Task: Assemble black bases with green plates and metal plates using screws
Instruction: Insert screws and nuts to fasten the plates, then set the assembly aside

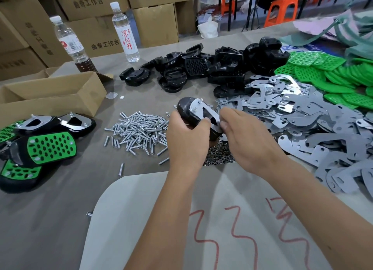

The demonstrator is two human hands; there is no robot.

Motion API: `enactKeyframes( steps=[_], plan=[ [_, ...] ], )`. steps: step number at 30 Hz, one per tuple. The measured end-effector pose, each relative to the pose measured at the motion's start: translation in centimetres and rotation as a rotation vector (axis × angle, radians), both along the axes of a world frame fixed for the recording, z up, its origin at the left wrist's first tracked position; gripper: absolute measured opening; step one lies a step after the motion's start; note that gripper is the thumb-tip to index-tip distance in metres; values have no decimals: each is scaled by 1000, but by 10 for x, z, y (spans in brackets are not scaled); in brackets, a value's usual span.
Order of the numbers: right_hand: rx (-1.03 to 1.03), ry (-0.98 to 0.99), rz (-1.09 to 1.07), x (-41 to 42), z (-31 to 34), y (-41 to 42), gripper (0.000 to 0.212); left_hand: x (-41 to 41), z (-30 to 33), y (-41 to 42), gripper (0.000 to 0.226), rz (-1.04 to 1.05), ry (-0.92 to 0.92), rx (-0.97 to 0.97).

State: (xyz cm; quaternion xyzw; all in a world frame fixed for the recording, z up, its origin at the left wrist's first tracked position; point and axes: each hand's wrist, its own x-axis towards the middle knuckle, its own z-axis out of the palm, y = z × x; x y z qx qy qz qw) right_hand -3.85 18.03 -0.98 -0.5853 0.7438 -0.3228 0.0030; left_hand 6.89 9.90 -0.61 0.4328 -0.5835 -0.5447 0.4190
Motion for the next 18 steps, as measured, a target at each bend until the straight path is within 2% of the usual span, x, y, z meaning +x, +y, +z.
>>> enactKeyframes(
  steps=[10,15,18],
  plan=[
    [-67,-155,-216,-4,-7,-5,22,-9,-1,16,31,-4,-24,-193],
    [-78,-416,-372,-9,-7,-8,25,-18,-5,25,29,-32,11,-293],
    [-30,-493,-401,-20,-7,-5,28,-23,-8,31,24,-79,-14,-358]
  ],
)
